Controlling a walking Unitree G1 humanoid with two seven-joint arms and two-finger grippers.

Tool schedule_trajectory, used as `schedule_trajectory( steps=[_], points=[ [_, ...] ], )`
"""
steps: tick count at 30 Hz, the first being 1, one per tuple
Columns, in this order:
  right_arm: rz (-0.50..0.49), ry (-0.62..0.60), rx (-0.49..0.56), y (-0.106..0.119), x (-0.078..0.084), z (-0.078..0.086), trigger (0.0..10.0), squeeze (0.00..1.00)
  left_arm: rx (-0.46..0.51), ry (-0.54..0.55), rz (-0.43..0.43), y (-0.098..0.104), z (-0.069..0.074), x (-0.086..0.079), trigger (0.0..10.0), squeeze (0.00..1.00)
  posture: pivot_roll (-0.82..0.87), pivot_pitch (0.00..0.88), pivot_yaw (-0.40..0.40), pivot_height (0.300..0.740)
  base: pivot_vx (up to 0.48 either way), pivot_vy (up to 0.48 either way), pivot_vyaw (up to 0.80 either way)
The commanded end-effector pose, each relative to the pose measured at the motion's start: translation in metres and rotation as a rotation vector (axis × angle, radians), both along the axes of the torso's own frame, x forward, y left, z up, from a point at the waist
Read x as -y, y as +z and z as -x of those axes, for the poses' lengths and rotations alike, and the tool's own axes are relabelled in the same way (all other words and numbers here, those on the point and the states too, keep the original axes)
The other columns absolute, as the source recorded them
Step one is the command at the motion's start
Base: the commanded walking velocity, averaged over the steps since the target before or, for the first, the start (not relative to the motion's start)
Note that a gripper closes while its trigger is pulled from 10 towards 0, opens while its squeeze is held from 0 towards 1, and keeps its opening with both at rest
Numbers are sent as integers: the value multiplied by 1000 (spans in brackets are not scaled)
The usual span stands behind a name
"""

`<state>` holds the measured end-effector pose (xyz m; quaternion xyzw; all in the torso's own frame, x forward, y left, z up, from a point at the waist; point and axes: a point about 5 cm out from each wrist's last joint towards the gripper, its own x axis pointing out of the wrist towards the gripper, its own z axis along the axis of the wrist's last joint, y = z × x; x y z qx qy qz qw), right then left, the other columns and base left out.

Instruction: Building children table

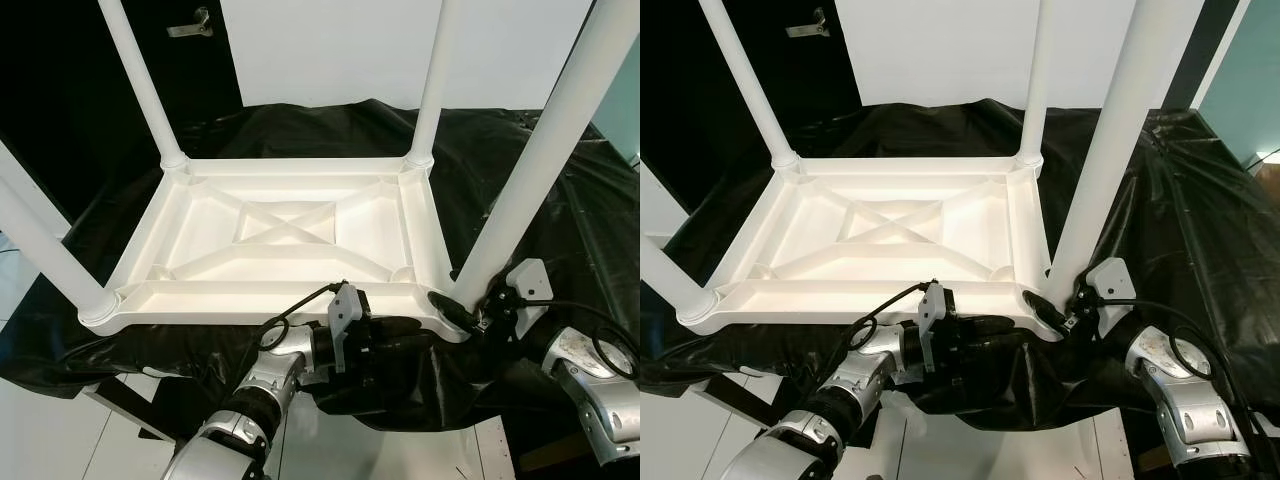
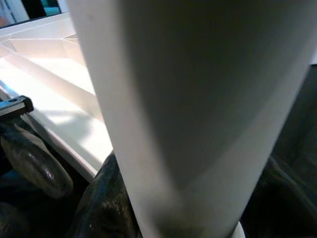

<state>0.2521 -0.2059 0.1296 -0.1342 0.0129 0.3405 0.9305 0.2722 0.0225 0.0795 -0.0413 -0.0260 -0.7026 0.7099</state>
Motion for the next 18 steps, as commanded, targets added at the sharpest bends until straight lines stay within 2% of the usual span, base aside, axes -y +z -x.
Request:
schedule_trajectory(
  steps=[1,4,7,8,9,11,12,13,15,18],
  points=[
    [49,3,-59,-10,5,1,0,0,4,-15,-6,-2,2,-2,10000,0,-124,0,32,740,0,0,0],
    [47,-23,-66,-11,9,0,0,0,4,-15,-8,-2,2,-3,10000,0,-125,0,34,740,0,0,0],
    [38,-34,-78,-16,6,1,0,0,5,-16,-10,-2,2,-3,10000,0,-125,0,34,740,0,0,0],
    [-13,-136,-38,-20,-5,-1,0,0,5,-18,-10,-2,2,-3,10000,0,-127,0,34,740,0,0,0],
    [-13,-136,-38,-20,-5,-1,0,0,5,-18,-10,-2,2,-3,10000,0,-127,0,34,740,0,0,0],
    [-76,-332,30,-21,-11,-6,0,0,5,-20,-9,-3,3,-3,10000,0,-127,0,33,740,0,0,0],
    [-76,-332,30,-21,-11,-6,0,0,5,-20,-9,-3,3,-3,10000,0,-127,0,33,740,0,0,0],
    [-105,-455,80,-21,-11,-7,0,0,5,-20,-8,-3,3,-2,10000,0,-127,0,33,740,0,0,0],
    [-139,-585,107,-31,-25,7,0,0,7,-18,-7,-2,2,-2,10000,0,-120,0,33,740,0,0,0],
    [-158,-641,85,-40,-36,18,0,0,8,-18,-7,-1,2,-3,10000,0,-122,0,39,740,0,0,0]
  ],
)
